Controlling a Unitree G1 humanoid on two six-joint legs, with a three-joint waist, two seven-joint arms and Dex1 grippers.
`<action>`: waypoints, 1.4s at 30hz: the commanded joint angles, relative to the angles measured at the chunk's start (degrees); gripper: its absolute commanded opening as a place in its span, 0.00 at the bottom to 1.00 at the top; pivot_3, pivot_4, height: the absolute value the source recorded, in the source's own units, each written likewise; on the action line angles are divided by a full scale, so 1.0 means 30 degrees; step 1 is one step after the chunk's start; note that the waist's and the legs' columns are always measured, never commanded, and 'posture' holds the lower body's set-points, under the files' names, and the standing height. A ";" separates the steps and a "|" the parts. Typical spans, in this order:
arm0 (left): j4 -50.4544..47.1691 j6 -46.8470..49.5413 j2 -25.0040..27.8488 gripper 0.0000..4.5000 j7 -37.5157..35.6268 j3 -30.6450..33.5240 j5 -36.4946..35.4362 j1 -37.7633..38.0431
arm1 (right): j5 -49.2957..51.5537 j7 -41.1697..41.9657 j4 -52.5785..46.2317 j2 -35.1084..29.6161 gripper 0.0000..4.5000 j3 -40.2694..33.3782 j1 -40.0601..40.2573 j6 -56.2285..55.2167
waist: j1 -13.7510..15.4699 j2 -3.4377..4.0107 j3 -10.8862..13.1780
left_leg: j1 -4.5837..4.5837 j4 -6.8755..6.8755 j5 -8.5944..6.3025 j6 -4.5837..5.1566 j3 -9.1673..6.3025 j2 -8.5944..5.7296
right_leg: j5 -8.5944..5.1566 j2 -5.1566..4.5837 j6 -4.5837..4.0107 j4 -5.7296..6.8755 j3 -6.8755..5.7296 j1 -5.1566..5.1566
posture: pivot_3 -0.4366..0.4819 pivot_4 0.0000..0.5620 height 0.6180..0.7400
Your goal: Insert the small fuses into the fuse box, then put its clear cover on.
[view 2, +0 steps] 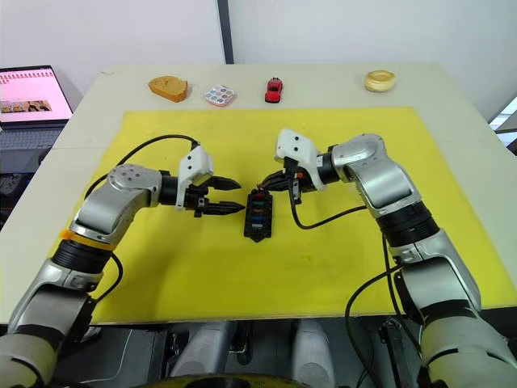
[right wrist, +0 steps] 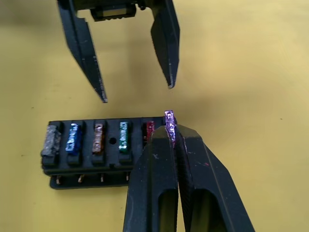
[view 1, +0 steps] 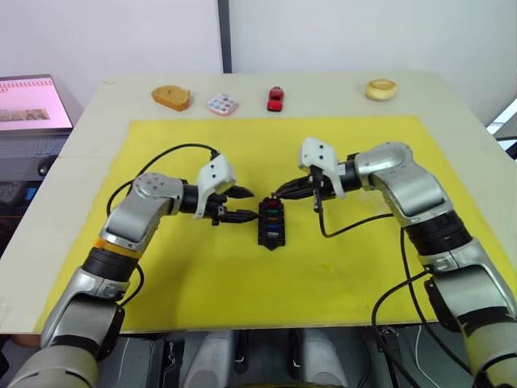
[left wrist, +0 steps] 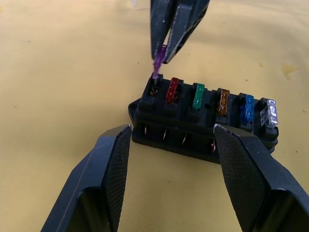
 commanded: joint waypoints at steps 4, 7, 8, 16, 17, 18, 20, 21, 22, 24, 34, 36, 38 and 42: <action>-0.0356 -0.0301 -0.0034 0.63 -0.0046 0.0249 0.0130 -0.0076 | -0.0346 -0.0076 -0.0590 0.0172 0.00 -0.0141 -0.0106 0.0060 | 0.0012 0.0000 0.0000 | 0.0000 0.0000 0.0000 0.0001 0.0000 -0.0001 | 0.0000 -0.0001 0.0000 0.0000 0.0000 0.0001 | 0.48 0.27 1.00; -0.0389 -0.0258 -0.0056 0.63 0.0131 0.0330 0.0164 0.0083 | -0.0500 -0.0039 -0.0519 0.0196 0.00 -0.0019 -0.0049 0.0018 | -0.0002 0.0000 0.0000 | 0.0000 0.0000 0.0001 0.0001 -0.0002 0.0000 | 0.0000 0.0000 0.0001 0.0002 -0.0001 0.0000 | 0.48 0.27 1.00; -0.0421 -0.0227 -0.0064 0.63 0.0161 0.0353 0.0147 0.0120 | -0.0543 0.0020 -0.0512 0.0178 0.00 0.0021 -0.0036 -0.0011 | -0.0006 0.0001 0.0000 | 0.0000 0.0000 0.0001 0.0001 -0.0002 0.0000 | 0.0001 0.0000 0.0001 0.0003 -0.0001 0.0000 | 0.48 0.27 1.00; -0.0549 -0.0149 -0.0076 0.63 0.0324 0.0395 0.0084 0.0376 | -0.0528 -0.0037 -0.0455 0.0472 0.00 0.0026 -0.0042 0.0281 | -0.0010 0.0001 0.0000 | 0.0000 0.0000 0.0001 0.0002 -0.0001 0.0000 | 0.0001 0.0001 0.0002 0.0004 -0.0001 -0.0001 | 0.48 0.27 1.00; -0.0545 -0.0149 -0.0083 0.63 0.0339 0.0404 0.0087 0.0380 | -0.0570 -0.0064 -0.0413 0.0514 0.00 0.0030 -0.0037 0.0269 | -0.0001 0.0001 0.0000 | 0.0000 0.0000 0.0001 0.0002 -0.0002 0.0000 | 0.0002 0.0001 0.0002 0.0004 -0.0001 -0.0001 | 0.48 0.27 1.00; -0.0592 -0.0119 -0.0081 0.63 0.0358 0.0414 0.0076 0.0397 | -0.0597 -0.0077 -0.0413 0.0530 0.00 0.0034 -0.0011 0.0289 | -0.0001 0.0000 -0.0001 | 0.0000 0.0000 0.0001 0.0002 -0.0001 0.0000 | 0.0002 0.0001 0.0003 0.0004 -0.0001 -0.0002 | 0.48 0.27 1.00; -0.0638 -0.0091 -0.0086 0.63 0.0404 0.0429 0.0053 0.0415 | -0.0742 -0.0081 -0.0389 0.0521 0.00 0.0128 0.0082 0.0208 | 0.0000 0.0001 0.0000 | 0.0000 0.0000 0.0001 0.0001 -0.0002 -0.0001 | 0.0002 0.0001 0.0003 0.0003 -0.0001 0.0000 | 0.48 0.27 1.00; -0.0645 -0.0082 -0.0094 0.63 0.0423 0.0436 0.0038 0.0423 | -0.0745 -0.0088 -0.0389 0.0544 0.00 0.0139 0.0124 0.0268 | 0.0000 0.0001 0.0000 | 0.0000 0.0000 0.0001 0.0002 -0.0001 0.0000 | 0.0002 0.0001 0.0004 0.0004 -0.0001 0.0000 | 0.48 0.27 1.00; -0.0629 -0.0098 -0.0102 0.63 0.0441 0.0432 0.0041 0.0427 | -0.0775 -0.0097 -0.0375 0.0565 0.00 0.0160 0.0157 0.0273 | -0.0002 0.0001 -0.0001 | 0.0000 0.0000 0.0001 0.0002 -0.0002 0.0000 | 0.0002 0.0001 0.0004 0.0004 -0.0001 0.0000 | 0.48 0.27 1.00; -0.0582 -0.0124 -0.0128 0.63 0.0476 0.0422 0.0054 0.0428 | -0.0867 -0.0146 -0.0319 0.0604 0.00 0.0207 0.0197 0.0239 | -0.0008 0.0001 -0.0001 | 0.0000 0.0000 0.0001 0.0002 -0.0002 0.0000 | 0.0003 0.0002 0.0005 0.0004 -0.0001 0.0000 | 0.48 0.27 1.00; -0.0559 -0.0132 -0.0172 0.63 0.0632 0.0459 0.0043 0.0479 | -0.1825 0.0133 -0.0152 0.0318 0.00 0.0926 0.0369 0.0353 | -0.0001 0.0002 -0.0005 | 0.0003 0.0002 0.0002 0.0003 -0.0002 -0.0001 | 0.0005 0.0005 0.0009 0.0004 -0.0002 0.0005 | 0.48 0.27 1.00; -0.0535 -0.0128 -0.0192 0.63 0.0663 0.0476 0.0039 0.0467 | -0.1941 0.0217 -0.0183 0.0287 0.00 0.1062 0.0434 0.0395 | -0.0001 0.0001 -0.0007 | 0.0005 0.0002 0.0002 0.0003 -0.0003 -0.0001 | 0.0006 0.0005 0.0009 0.0005 -0.0002 0.0007 | 0.48 0.27 1.00; -0.0508 -0.0137 -0.0234 0.63 0.0739 0.0490 0.0057 0.0470 | -0.1891 0.0367 -0.0340 0.0286 0.00 0.1173 0.0521 0.0567 | 0.0000 0.0002 -0.0009 | 0.0007 0.0002 0.0002 0.0003 -0.0003 -0.0001 | 0.0006 0.0006 0.0010 0.0005 -0.0002 0.0008 | 0.48 0.27 1.00; -0.0470 -0.0185 -0.0270 0.63 0.0846 0.0499 0.0099 0.0477 | -0.2121 0.0116 -0.0402 0.0407 0.00 0.1231 0.0077 0.1005 | -0.0006 0.0002 -0.0009 | 0.0008 0.0003 0.0002 0.0003 -0.0004 -0.0001 | 0.0006 0.0005 0.0010 0.0005 -0.0002 0.0009 | 0.48 0.27 1.00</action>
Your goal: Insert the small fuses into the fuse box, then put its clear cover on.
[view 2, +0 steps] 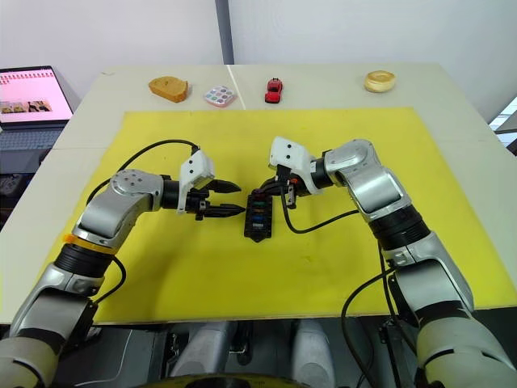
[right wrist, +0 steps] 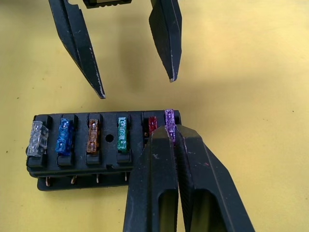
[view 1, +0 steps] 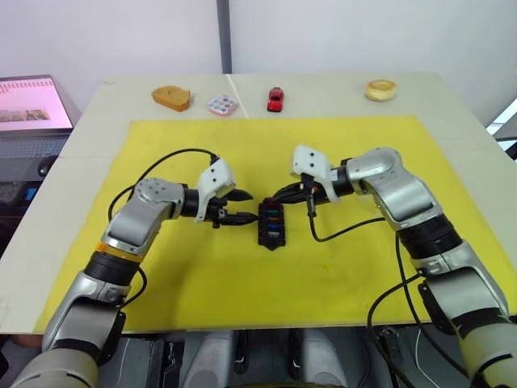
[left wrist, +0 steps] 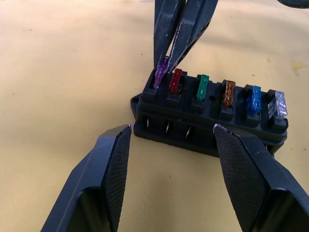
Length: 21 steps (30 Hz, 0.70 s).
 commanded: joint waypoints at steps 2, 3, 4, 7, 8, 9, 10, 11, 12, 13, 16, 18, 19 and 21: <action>-0.0443 -0.0238 -0.0036 0.63 0.0167 0.0499 -0.0045 -0.0037 | -0.0634 0.0051 -0.0175 -0.0009 0.00 0.0644 -0.0402 0.0796 | -0.0006 0.0000 0.0000 | 0.0000 0.0000 0.0000 0.0000 -0.0001 0.0000 | 0.0000 0.0000 0.0001 0.0001 0.0000 -0.0001 | 0.48 0.27 1.00; -0.0479 -0.0307 -0.0034 0.63 0.0176 0.0525 -0.0058 -0.0002 | -0.0573 0.0065 -0.0335 -0.0032 0.00 0.0591 -0.0529 0.1044 | -0.0002 0.0000 0.0000 | 0.0000 0.0000 0.0000 -0.0001 -0.0002 0.0000 | 0.0000 0.0001 0.0000 0.0002 0.0000 -0.0001 | 0.48 0.27 1.00; -0.0511 -0.0361 -0.0028 0.63 0.0174 0.0544 -0.0073 0.0023 | -0.0461 0.0091 -0.0535 -0.0064 0.00 0.0522 -0.0667 0.1388 | 0.0003 0.0000 0.0000 | 0.0000 0.0001 0.0000 -0.0001 -0.0002 0.0000 | 0.0000 0.0000 0.0001 0.0001 0.0000 -0.0001 | 0.48 0.27 1.00; -0.0607 -0.0464 0.0026 0.63 0.0078 0.0537 -0.0116 0.0099 | -0.0036 0.0131 -0.1128 -0.0103 0.00 0.0246 -0.1014 0.2555 | -0.0002 0.0000 0.0000 | 0.0000 0.0002 0.0000 -0.0001 -0.0001 0.0000 | 0.0000 0.0000 0.0001 0.0002 0.0001 -0.0004 | 0.48 0.27 1.00; -0.0632 -0.0483 0.0040 0.63 0.0048 0.0531 -0.0126 0.0121 | 0.0033 0.0132 -0.1250 -0.0116 0.00 0.0206 -0.1068 0.2814 | 0.0001 0.0000 0.0000 | 0.0000 0.0002 0.0000 -0.0001 -0.0002 0.0001 | 0.0000 0.0000 0.0001 0.0004 0.0002 -0.0005 | 0.48 0.27 1.00; -0.0673 -0.0505 0.0049 0.63 0.0019 0.0519 -0.0134 0.0152 | 0.0226 0.0200 -0.1443 -0.0127 0.00 0.0115 -0.1124 0.3227 | 0.0004 0.0000 0.0000 | 0.0000 0.0002 0.0000 -0.0001 -0.0002 0.0001 | 0.0000 -0.0001 0.0001 0.0005 0.0002 -0.0005 | 0.48 0.27 1.00; -0.0697 -0.0537 0.0051 0.63 -0.0012 0.0507 -0.0134 0.0174 | 0.0373 0.0264 -0.1577 -0.0144 0.00 0.0048 -0.1196 0.3592 | 0.0004 0.0000 0.0000 | 0.0000 0.0002 0.0000 -0.0001 -0.0001 0.0000 | 0.0000 -0.0002 0.0001 0.0006 0.0002 -0.0005 | 0.48 0.27 1.00; -0.0710 -0.0559 0.0050 0.63 -0.0034 0.0502 -0.0131 0.0188 | 0.0485 0.0297 -0.1679 -0.0159 0.00 0.0008 -0.1245 0.3856 | 0.0007 0.0000 0.0000 | 0.0000 0.0002 -0.0001 -0.0002 -0.0001 0.0000 | 0.0000 -0.0003 0.0001 0.0005 0.0002 -0.0006 | 0.48 0.27 1.00; -0.0711 -0.0574 0.0042 0.63 -0.0051 0.0503 -0.0131 0.0193 | 0.0595 0.0275 -0.1686 -0.0140 0.00 -0.0052 -0.1372 0.4207 | 0.0007 0.0000 0.0000 | 0.0000 0.0002 -0.0001 -0.0002 -0.0001 0.0000 | 0.0001 -0.0004 0.0001 0.0004 0.0002 -0.0007 | 0.48 0.27 1.00; -0.0707 -0.0581 0.0036 0.63 -0.0060 0.0506 -0.0131 0.0194 | 0.0661 0.0232 -0.1682 -0.0133 0.00 -0.0074 -0.1460 0.4435 | 0.0004 0.0000 0.0000 | 0.0000 0.0002 -0.0002 -0.0004 -0.0002 0.0000 | 0.0000 -0.0005 0.0001 0.0004 0.0002 -0.0007 | 0.48 0.27 1.00; -0.0862 -0.0534 0.0027 0.63 -0.0051 0.0535 -0.0183 0.0253 | 0.0865 0.0334 -0.1832 -0.0247 0.00 -0.0024 -0.1653 0.4996 | -0.0004 0.0000 0.0000 | 0.0000 0.0002 -0.0003 -0.0004 -0.0002 0.0000 | 0.0000 -0.0005 0.0001 0.0005 0.0002 -0.0009 | 0.48 0.27 1.00; -0.1023 -0.0466 0.0039 0.63 -0.0054 0.0569 -0.0251 0.0314 | 0.0951 0.0410 -0.1953 -0.0322 0.00 0.0029 -0.1711 0.5115 | 0.0000 0.0000 0.0000 | -0.0001 0.0002 -0.0003 -0.0004 -0.0001 0.0000 | 0.0000 -0.0006 0.0001 0.0005 0.0002 -0.0009 | 0.48 0.27 1.00; -0.1115 -0.0430 0.0058 0.63 -0.0054 0.0586 -0.0279 0.0355 | 0.0975 0.0405 -0.2021 -0.0340 0.00 0.0037 -0.1726 0.5175 | -0.0005 0.0000 0.0000 | -0.0001 0.0002 -0.0003 -0.0004 -0.0001 0.0000 | 0.0001 -0.0007 0.0001 0.0005 0.0002 -0.0010 | 0.48 0.27 1.00; -0.1281 -0.0367 0.0068 0.63 -0.0064 0.0625 -0.0349 0.0439 | 0.0819 0.0352 -0.2010 -0.0368 0.00 0.0128 -0.1806 0.4936 | -0.0004 0.0000 0.0000 | -0.0001 0.0002 -0.0004 -0.0007 -0.0001 0.0000 | 0.0000 -0.0007 0.0001 0.0005 0.0002 -0.0010 | 0.48 0.27 1.00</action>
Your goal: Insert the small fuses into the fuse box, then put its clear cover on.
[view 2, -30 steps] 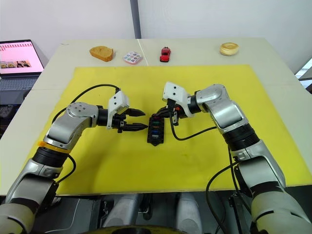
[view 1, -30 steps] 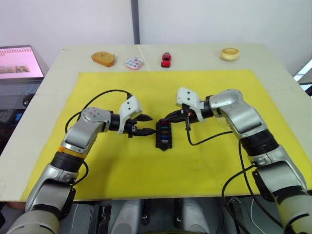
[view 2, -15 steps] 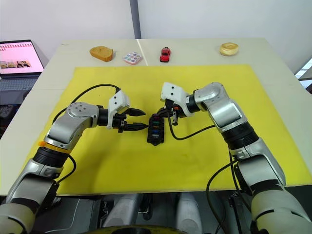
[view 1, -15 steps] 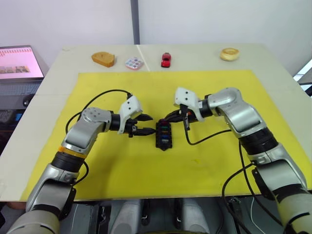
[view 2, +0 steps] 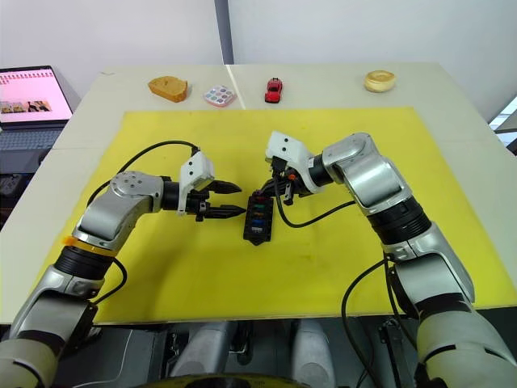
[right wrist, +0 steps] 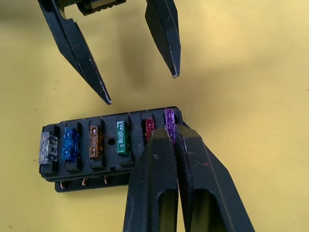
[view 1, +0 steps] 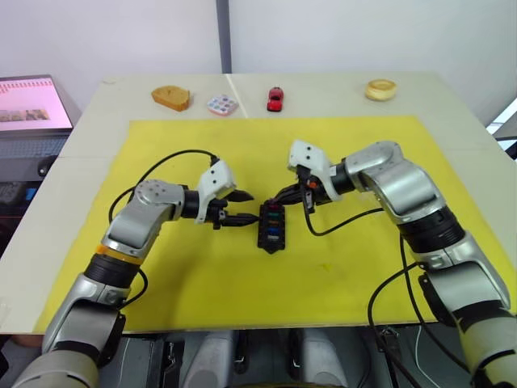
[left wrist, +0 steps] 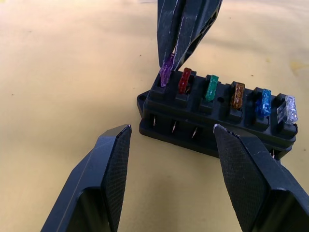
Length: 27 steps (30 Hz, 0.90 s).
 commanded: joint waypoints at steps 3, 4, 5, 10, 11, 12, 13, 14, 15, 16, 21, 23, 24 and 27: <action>-0.1223 -0.0020 0.0059 0.63 0.0025 0.0651 -0.0418 0.0179 | -0.0275 0.0243 -0.0832 -0.0375 0.00 0.0161 -0.0552 -0.1231 | 0.0001 0.0000 0.0000 | 0.0000 0.0000 0.0000 0.0001 0.0001 0.0000 | 0.0000 0.0000 0.0000 0.0000 0.0001 0.0000 | 0.48 0.27 1.00; -0.1319 0.0034 0.0045 0.63 0.0052 0.0674 -0.0448 0.0204 | -0.0322 0.0272 -0.0905 -0.0416 0.00 0.0248 -0.0455 -0.1385 | 0.0001 0.0000 0.0000 | 0.0000 0.0000 0.0000 0.0001 0.0000 -0.0001 | 0.0000 0.0001 0.0000 0.0000 0.0000 -0.0001 | 0.48 0.27 1.00; -0.1434 0.0097 0.0044 0.63 0.0087 0.0699 -0.0485 0.0246 | -0.0339 0.0327 -0.1028 -0.0480 0.00 0.0352 -0.0340 -0.1431 | -0.0001 0.0000 0.0000 | 0.0000 0.0000 0.0000 0.0001 0.0001 -0.0001 | 0.0000 0.0001 0.0000 0.0000 0.0000 0.0000 | 0.48 0.27 1.00; -0.1782 0.0303 0.0059 0.63 0.0233 0.0800 -0.0609 0.0460 | -0.0403 0.0344 -0.1465 -0.0651 0.00 0.0674 0.0170 -0.1411 | 0.0004 0.0000 0.0000 | -0.0002 0.0000 0.0002 0.0004 0.0000 0.0000 | 0.0000 0.0002 0.0001 0.0002 -0.0001 0.0001 | 0.48 0.27 1.00; -0.1796 0.0302 0.0065 0.63 0.0244 0.0804 -0.0610 0.0495 | -0.0419 0.0301 -0.1494 -0.0661 0.00 0.0717 0.0231 -0.1376 | 0.0010 0.0000 0.0000 | -0.0001 0.0000 0.0003 0.0004 0.0000 0.0000 | 0.0000 0.0002 0.0001 0.0002 -0.0001 0.0002 | 0.48 0.27 1.00; -0.1851 0.0316 0.0084 0.63 0.0245 0.0821 -0.0623 0.0553 | -0.0468 0.0229 -0.1539 -0.0675 0.00 0.0757 0.0290 -0.1392 | 0.0011 0.0000 0.0000 | -0.0001 0.0000 0.0002 0.0003 0.0000 0.0000 | 0.0000 0.0002 0.0001 0.0002 -0.0001 0.0002 | 0.48 0.27 1.00; -0.1890 0.0343 0.0092 0.63 0.0251 0.0842 -0.0632 0.0598 | -0.0566 0.0128 -0.1540 -0.0692 0.00 0.0810 0.0324 -0.1436 | 0.0015 0.0000 0.0000 | -0.0001 0.0001 0.0002 0.0003 0.0000 0.0000 | 0.0000 0.0002 0.0000 0.0002 -0.0001 0.0002 | 0.48 0.27 1.00; -0.1955 0.0392 0.0106 0.63 0.0261 0.0867 -0.0647 0.0654 | -0.0564 0.0050 -0.1591 -0.0687 0.00 0.0784 0.0356 -0.1391 | 0.0010 0.0000 0.0000 | -0.0001 0.0000 0.0002 0.0003 0.0000 0.0000 | 0.0000 0.0002 0.0001 0.0002 -0.0001 0.0002 | 0.48 0.27 1.00; -0.1997 0.0423 0.0114 0.63 0.0264 0.0888 -0.0652 0.0693 | -0.0521 0.0003 -0.1624 -0.0663 0.00 0.0730 0.0373 -0.1307 | 0.0004 0.0000 0.0000 | -0.0001 0.0000 0.0002 0.0003 -0.0001 0.0000 | 0.0000 0.0002 0.0000 0.0002 -0.0001 0.0001 | 0.48 0.27 1.00; -0.2019 0.0461 0.0120 0.63 0.0265 0.0905 -0.0660 0.0719 | -0.0499 -0.0040 -0.1621 -0.0644 0.00 0.0685 0.0344 -0.1236 | 0.0001 0.0000 0.0000 | -0.0001 0.0000 0.0002 0.0003 0.0000 0.0000 | 0.0000 0.0003 0.0001 0.0002 -0.0001 0.0002 | 0.48 0.27 1.00; -0.2046 0.0550 0.0169 0.63 0.0276 0.0957 -0.0687 0.0785 | -0.0076 -0.0167 -0.1673 -0.0541 0.00 0.0203 0.0014 -0.0753 | 0.0008 0.0000 0.0000 | -0.0001 0.0000 0.0002 0.0003 0.0000 0.0000 | 0.0000 0.0003 0.0001 0.0001 -0.0001 0.0003 | 0.48 0.27 1.00; -0.2015 0.0548 0.0176 0.63 0.0275 0.0966 -0.0682 0.0778 | 0.0258 -0.0182 -0.1674 -0.0496 0.00 -0.0136 -0.0252 -0.0480 | 0.0008 0.0000 0.0000 | -0.0001 0.0001 0.0003 0.0003 -0.0001 0.0000 | 0.0000 0.0003 0.0001 0.0001 -0.0001 0.0002 | 0.48 0.27 1.00; -0.1999 0.0546 0.0183 0.63 0.0268 0.0973 -0.0684 0.0775 | 0.0410 -0.0203 -0.1670 -0.0498 0.00 -0.0286 -0.0404 -0.0344 | 0.0008 0.0000 0.0000 | -0.0001 0.0000 0.0003 0.0003 -0.0001 0.0000 | 0.0000 0.0003 0.0001 0.0002 -0.0001 0.0002 | 0.48 0.27 1.00; -0.1952 0.0515 0.0201 0.63 0.0251 0.0982 -0.0672 0.0766 | 0.0653 -0.0294 -0.1653 -0.0572 0.00 -0.0544 -0.0699 -0.0208 | 0.0004 0.0000 0.0000 | -0.0001 0.0000 0.0002 0.0003 0.0000 0.0000 | 0.0000 0.0002 0.0000 0.0001 0.0000 0.0001 | 0.48 0.27 1.00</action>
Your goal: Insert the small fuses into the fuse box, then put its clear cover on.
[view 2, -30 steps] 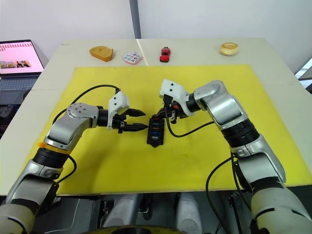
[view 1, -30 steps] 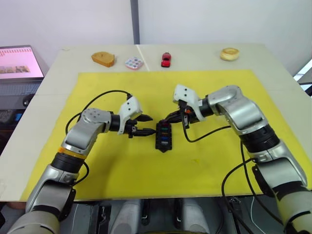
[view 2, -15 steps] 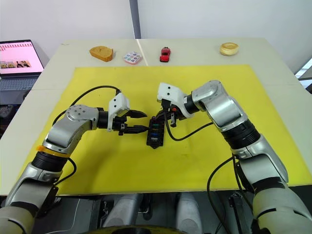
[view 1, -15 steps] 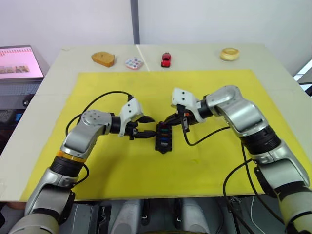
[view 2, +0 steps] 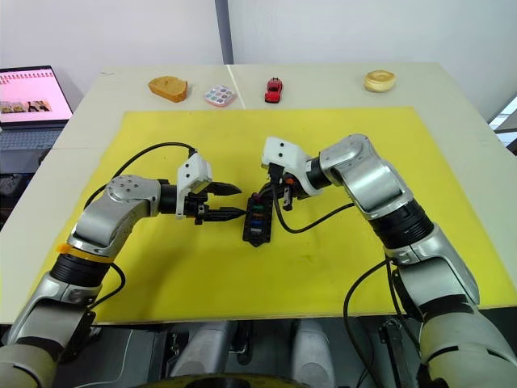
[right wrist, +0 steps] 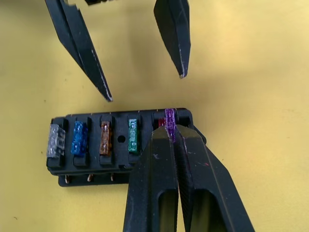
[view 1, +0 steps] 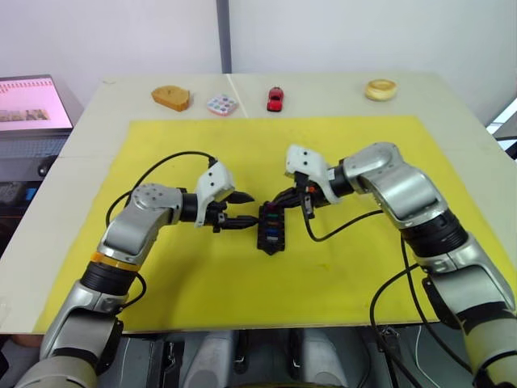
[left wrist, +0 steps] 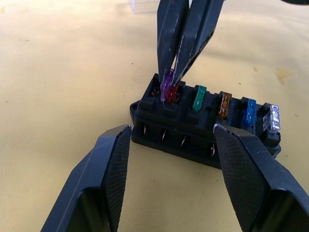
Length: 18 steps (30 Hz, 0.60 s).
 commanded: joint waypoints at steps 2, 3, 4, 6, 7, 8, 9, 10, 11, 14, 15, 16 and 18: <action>-0.0529 -0.0107 0.0157 0.63 -0.0050 0.0437 -0.0239 -0.0012 | 0.0434 -0.0116 -0.0378 -0.0191 0.00 -0.1048 -0.0936 0.0055 | 0.0004 0.0000 0.0000 | 0.0000 0.0000 -0.0001 -0.0001 -0.0001 0.0000 | 0.0000 0.0000 0.0000 0.0000 0.0000 -0.0001 | 0.48 0.27 1.00; -0.0519 -0.0113 0.0157 0.63 -0.0051 0.0436 -0.0236 -0.0020 | 0.0464 -0.0135 -0.0346 -0.0199 0.00 -0.1095 -0.0989 0.0068 | 0.0003 0.0000 0.0000 | 0.0000 0.0000 -0.0002 -0.0002 -0.0001 0.0000 | 0.0000 0.0000 0.0000 0.0000 0.0000 0.0000 | 0.48 0.27 1.00; -0.0507 -0.0140 0.0165 0.63 -0.0067 0.0424 -0.0222 -0.0031 | 0.0481 -0.0161 -0.0315 -0.0207 0.00 -0.1138 -0.1035 0.0067 | 0.0002 0.0000 0.0000 | 0.0000 0.0000 -0.0001 -0.0001 0.0000 0.0000 | 0.0000 0.0000 0.0000 -0.0001 0.0000 -0.0001 | 0.48 0.27 1.00; -0.0486 -0.0141 0.0183 0.63 -0.0103 0.0430 -0.0225 -0.0109 | 0.0504 -0.0189 -0.0293 -0.0236 0.00 -0.1131 -0.1094 0.0081 | 0.0003 0.0000 0.0000 | 0.0000 0.0000 -0.0001 -0.0002 0.0000 0.0000 | 0.0000 0.0000 0.0000 0.0000 0.0000 -0.0001 | 0.48 0.27 1.00; -0.0458 -0.0148 0.0178 0.63 -0.0116 0.0422 -0.0217 -0.0163 | 0.0489 -0.0205 -0.0259 -0.0265 0.00 -0.1089 -0.1093 0.0040 | 0.0002 0.0000 0.0000 | 0.0000 0.0000 -0.0001 -0.0001 0.0000 0.0000 | 0.0000 -0.0001 0.0000 -0.0001 0.0000 0.0000 | 0.48 0.27 1.00; -0.0479 -0.0134 0.0194 0.63 -0.0136 0.0427 -0.0227 -0.0192 | 0.0477 -0.0218 -0.0271 -0.0295 0.00 -0.1034 -0.1068 0.0032 | 0.0004 0.0000 0.0000 | 0.0000 0.0000 -0.0001 -0.0001 0.0000 0.0000 | 0.0000 -0.0001 0.0000 0.0000 0.0000 -0.0001 | 0.48 0.27 1.00; -0.0472 -0.0130 0.0187 0.63 -0.0133 0.0414 -0.0211 -0.0253 | 0.0457 -0.0208 -0.0253 -0.0325 0.00 -0.0962 -0.1006 0.0009 | 0.0004 0.0000 0.0000 | 0.0000 0.0000 -0.0001 -0.0001 0.0000 0.0000 | 0.0000 -0.0002 0.0000 0.0000 0.0000 0.0000 | 0.48 0.27 1.00; -0.0500 -0.0124 0.0196 0.63 -0.0142 0.0407 -0.0207 -0.0279 | 0.0394 -0.0224 -0.0253 -0.0356 0.00 -0.0878 -0.0927 -0.0042 | 0.0009 0.0000 0.0000 | 0.0000 0.0000 -0.0001 -0.0001 0.0000 0.0000 | 0.0000 -0.0001 0.0000 0.0000 0.0000 -0.0001 | 0.48 0.27 1.00; -0.0519 -0.0126 0.0204 0.63 -0.0159 0.0396 -0.0204 -0.0302 | 0.0350 -0.0237 -0.0237 -0.0373 0.00 -0.0816 -0.0861 -0.0089 | 0.0009 0.0000 0.0000 | 0.0000 0.0000 -0.0002 -0.0002 0.0000 0.0000 | 0.0000 -0.0001 0.0000 0.0000 0.0000 -0.0002 | 0.48 0.27 1.00; -0.0585 -0.0088 0.0221 0.63 -0.0168 0.0394 -0.0224 -0.0321 | 0.0236 -0.0303 -0.0209 -0.0419 0.00 -0.0632 -0.0723 -0.0126 | -0.0003 0.0000 0.0000 | 0.0000 0.0000 -0.0001 -0.0001 0.0000 0.0000 | 0.0000 -0.0001 0.0000 0.0000 0.0000 -0.0001 | 0.48 0.27 1.00; -0.0606 -0.0077 0.0226 0.63 -0.0168 0.0393 -0.0228 -0.0312 | 0.0183 -0.0343 -0.0184 -0.0422 0.00 -0.0578 -0.0688 -0.0143 | -0.0002 0.0000 0.0000 | 0.0000 0.0000 -0.0001 -0.0001 0.0000 0.0000 | 0.0000 -0.0001 0.0000 0.0000 0.0000 -0.0001 | 0.48 0.27 1.00; -0.0608 -0.0068 0.0221 0.63 -0.0165 0.0388 -0.0228 -0.0310 | 0.0123 -0.0345 -0.0152 -0.0439 0.00 -0.0516 -0.0651 -0.0204 | 0.0000 0.0000 0.0000 | 0.0000 0.0000 -0.0001 -0.0001 -0.0001 0.0000 | 0.0000 -0.0001 0.0000 0.0000 0.0000 -0.0001 | 0.48 0.27 1.00; -0.0649 -0.0030 0.0212 0.63 -0.0142 0.0393 -0.0245 -0.0285 | 0.0091 -0.0351 -0.0094 -0.0412 0.00 -0.0463 -0.0568 -0.0164 | 0.0005 0.0000 0.0000 | 0.0000 0.0000 -0.0001 -0.0001 0.0000 0.0000 | 0.0000 -0.0001 0.0000 0.0000 0.0000 0.0000 | 0.48 0.27 1.00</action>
